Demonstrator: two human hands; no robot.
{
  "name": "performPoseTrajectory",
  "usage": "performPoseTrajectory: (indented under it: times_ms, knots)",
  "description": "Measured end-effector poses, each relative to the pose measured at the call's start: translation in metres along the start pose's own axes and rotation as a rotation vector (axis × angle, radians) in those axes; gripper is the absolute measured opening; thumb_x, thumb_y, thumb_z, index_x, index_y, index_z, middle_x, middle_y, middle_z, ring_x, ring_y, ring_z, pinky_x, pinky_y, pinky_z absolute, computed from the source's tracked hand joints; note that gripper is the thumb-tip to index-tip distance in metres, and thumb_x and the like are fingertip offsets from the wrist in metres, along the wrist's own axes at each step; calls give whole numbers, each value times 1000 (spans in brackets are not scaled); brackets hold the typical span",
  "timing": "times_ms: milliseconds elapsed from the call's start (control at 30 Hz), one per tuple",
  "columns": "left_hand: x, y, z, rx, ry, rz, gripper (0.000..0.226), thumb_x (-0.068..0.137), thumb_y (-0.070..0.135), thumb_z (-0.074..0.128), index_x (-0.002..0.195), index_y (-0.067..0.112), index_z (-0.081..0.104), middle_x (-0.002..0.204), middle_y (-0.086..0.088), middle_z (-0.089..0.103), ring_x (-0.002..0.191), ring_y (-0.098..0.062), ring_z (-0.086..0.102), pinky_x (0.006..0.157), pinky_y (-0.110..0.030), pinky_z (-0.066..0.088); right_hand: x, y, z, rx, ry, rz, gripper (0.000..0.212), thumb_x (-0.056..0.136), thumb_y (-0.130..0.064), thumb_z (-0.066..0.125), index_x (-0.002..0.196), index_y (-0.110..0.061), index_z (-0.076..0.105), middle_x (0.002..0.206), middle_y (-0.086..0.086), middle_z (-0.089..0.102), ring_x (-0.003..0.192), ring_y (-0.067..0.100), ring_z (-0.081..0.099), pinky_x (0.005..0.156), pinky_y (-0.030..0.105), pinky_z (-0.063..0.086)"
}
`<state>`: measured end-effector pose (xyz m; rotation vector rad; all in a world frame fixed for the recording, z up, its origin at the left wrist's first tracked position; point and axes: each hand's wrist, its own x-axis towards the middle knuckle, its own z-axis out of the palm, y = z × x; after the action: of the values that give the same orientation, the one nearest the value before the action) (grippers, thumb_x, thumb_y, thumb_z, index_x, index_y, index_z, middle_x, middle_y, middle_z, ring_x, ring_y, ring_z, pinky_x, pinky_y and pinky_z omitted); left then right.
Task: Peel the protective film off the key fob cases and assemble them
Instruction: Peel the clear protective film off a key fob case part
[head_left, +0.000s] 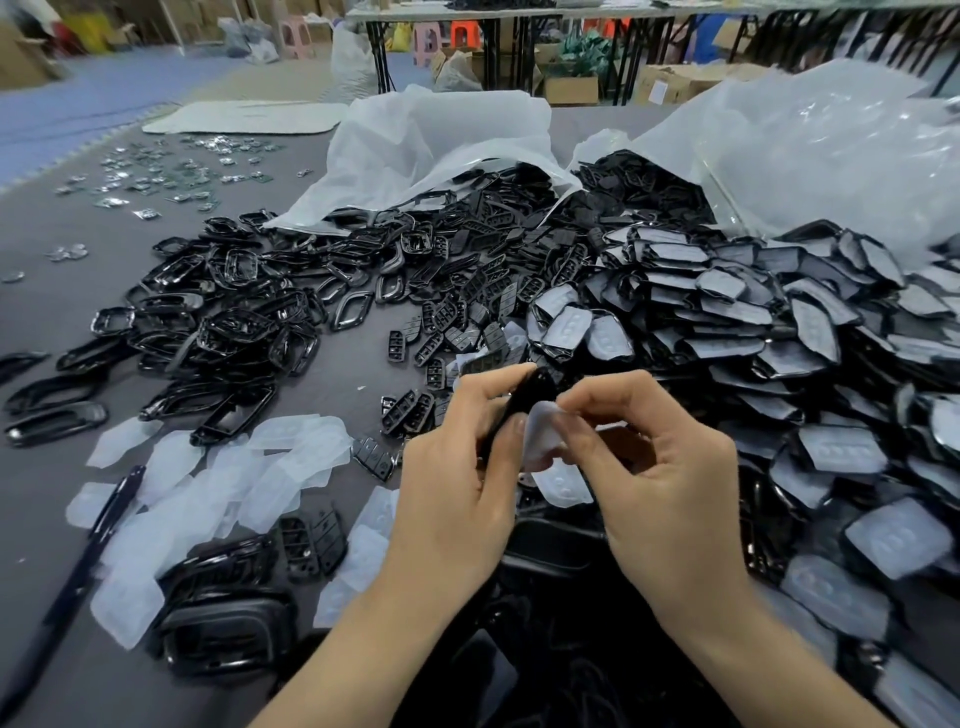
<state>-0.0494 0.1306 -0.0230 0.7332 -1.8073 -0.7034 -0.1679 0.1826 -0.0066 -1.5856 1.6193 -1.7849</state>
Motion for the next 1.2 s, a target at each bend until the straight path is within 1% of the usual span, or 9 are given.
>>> performPoseTrajectory:
  times_ms: [100,200,300,467,667,833,967,1100,1200]
  knots:
    - [-1,3,1,-29,9,11,24,98,18,49,119,30,52,89,24,69,78,9,67,67,-5,48,-3,1,3,-49,53,-129,12,81,0,68,81,-13,66,85,-4,64,78,14,65,66,25,54]
    - [-1,5,1,-24,0,23,25,98,19,49,120,32,51,93,30,67,80,11,66,68,-3,46,-2,1,3,-53,83,-134,13,80,-2,71,81,-14,65,84,-6,61,76,15,64,63,26,53]
    - [-2,6,2,30,-12,54,31,95,11,50,119,29,52,81,33,62,74,19,60,65,1,39,-1,0,2,-50,94,-96,16,80,-8,72,81,-21,63,80,-6,63,70,15,63,57,32,50]
    - [-1,7,4,72,-13,115,34,91,-2,51,118,20,51,82,29,55,59,25,46,58,7,29,-1,-5,0,-124,91,-161,14,78,-4,74,80,-15,65,77,-6,62,67,8,55,56,16,42]
    - [-1,9,2,46,-29,107,29,95,15,46,122,26,51,84,28,59,53,17,46,54,4,28,0,-6,-2,-87,116,-170,15,78,-7,74,73,-14,61,78,-3,54,63,13,49,53,25,41]
    - [0,11,0,26,-57,85,28,95,18,45,121,29,50,85,34,58,55,17,48,55,2,30,4,-8,-5,-88,94,-165,18,77,-7,75,73,-17,61,77,-8,54,64,12,51,54,27,42]
    - [0,10,-1,32,-75,95,29,95,16,45,121,27,50,79,37,53,58,21,47,57,4,29,7,-9,-8,-12,45,-50,21,77,-14,78,73,-26,61,73,-6,59,63,21,58,55,32,46]
    - [2,9,0,52,-96,114,29,95,15,43,122,26,48,83,34,53,60,22,47,58,4,29,12,-11,-10,148,12,191,20,64,-30,81,69,-21,63,66,7,65,62,36,60,55,28,48]
    - [1,5,0,34,-114,97,29,97,17,42,122,28,48,82,23,62,63,17,52,59,-3,37,16,-11,-13,203,-62,297,27,56,-37,77,65,-17,61,65,11,66,63,31,65,61,35,53]
